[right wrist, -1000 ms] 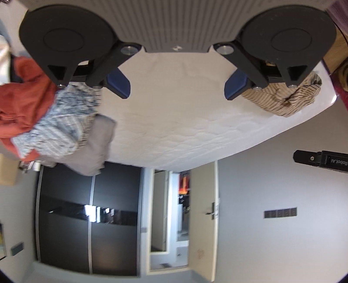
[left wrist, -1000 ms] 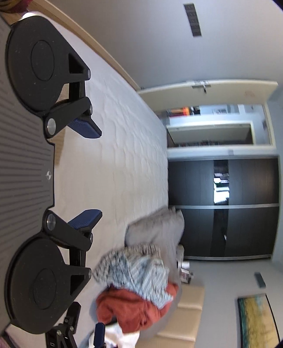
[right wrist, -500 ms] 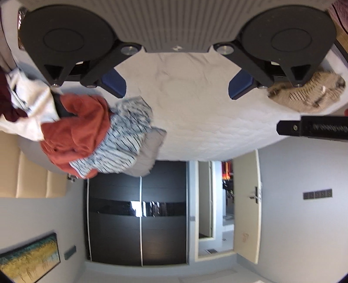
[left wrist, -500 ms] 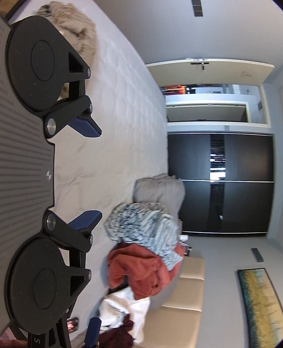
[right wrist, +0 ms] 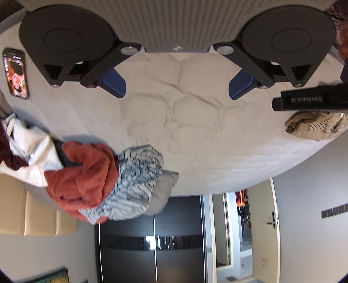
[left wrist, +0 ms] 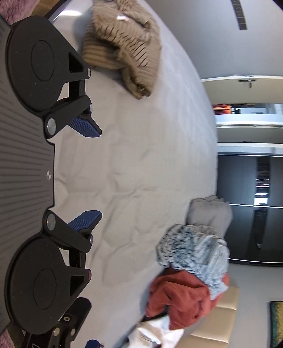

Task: Fold clothes

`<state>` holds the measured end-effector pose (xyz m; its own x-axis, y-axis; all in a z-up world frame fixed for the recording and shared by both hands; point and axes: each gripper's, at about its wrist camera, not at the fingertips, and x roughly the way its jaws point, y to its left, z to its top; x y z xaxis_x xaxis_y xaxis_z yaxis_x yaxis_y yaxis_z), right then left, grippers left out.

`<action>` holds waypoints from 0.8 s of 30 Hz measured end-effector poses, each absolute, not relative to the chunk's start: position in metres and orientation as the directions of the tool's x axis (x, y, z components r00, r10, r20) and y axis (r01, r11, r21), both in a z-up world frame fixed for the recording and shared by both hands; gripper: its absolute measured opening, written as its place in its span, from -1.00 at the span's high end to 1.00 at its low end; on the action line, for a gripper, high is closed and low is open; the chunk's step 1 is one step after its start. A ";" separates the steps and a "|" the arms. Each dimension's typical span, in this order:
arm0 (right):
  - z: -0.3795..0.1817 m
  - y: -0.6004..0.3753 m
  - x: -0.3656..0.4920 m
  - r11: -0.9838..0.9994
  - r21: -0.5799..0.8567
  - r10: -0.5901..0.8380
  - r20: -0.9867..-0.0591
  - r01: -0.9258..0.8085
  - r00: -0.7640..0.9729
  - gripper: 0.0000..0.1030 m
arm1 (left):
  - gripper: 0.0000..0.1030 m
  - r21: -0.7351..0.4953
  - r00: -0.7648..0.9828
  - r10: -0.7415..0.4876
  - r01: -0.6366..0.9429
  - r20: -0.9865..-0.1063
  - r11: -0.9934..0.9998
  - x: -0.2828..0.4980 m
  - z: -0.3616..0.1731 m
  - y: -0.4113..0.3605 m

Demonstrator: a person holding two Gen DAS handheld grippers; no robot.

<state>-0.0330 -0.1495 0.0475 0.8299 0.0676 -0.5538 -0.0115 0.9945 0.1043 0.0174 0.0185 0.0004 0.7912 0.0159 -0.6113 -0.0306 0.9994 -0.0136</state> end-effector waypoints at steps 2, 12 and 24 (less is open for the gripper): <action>0.041 -0.146 -0.025 0.995 0.100 0.064 -0.574 -0.008 0.816 -0.97 | -0.42 0.010 0.781 0.031 -0.032 -0.624 0.999 0.024 -0.010 0.014; 0.019 -0.141 -0.002 0.997 0.080 0.052 -0.616 -0.003 0.786 -0.97 | -0.42 0.070 0.768 0.043 0.003 -0.639 0.998 0.042 -0.027 -0.005; 0.019 -0.146 0.000 0.995 0.097 0.053 -0.626 0.009 0.778 -0.97 | -0.42 0.068 0.739 0.039 0.010 -0.673 0.998 0.044 -0.031 -0.007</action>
<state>0.0003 -0.1458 0.0190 0.7783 0.0534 -0.6257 0.0094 0.9953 0.0967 0.0442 -0.0069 -0.0310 0.7385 0.0389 -0.6731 0.0098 0.9976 0.0684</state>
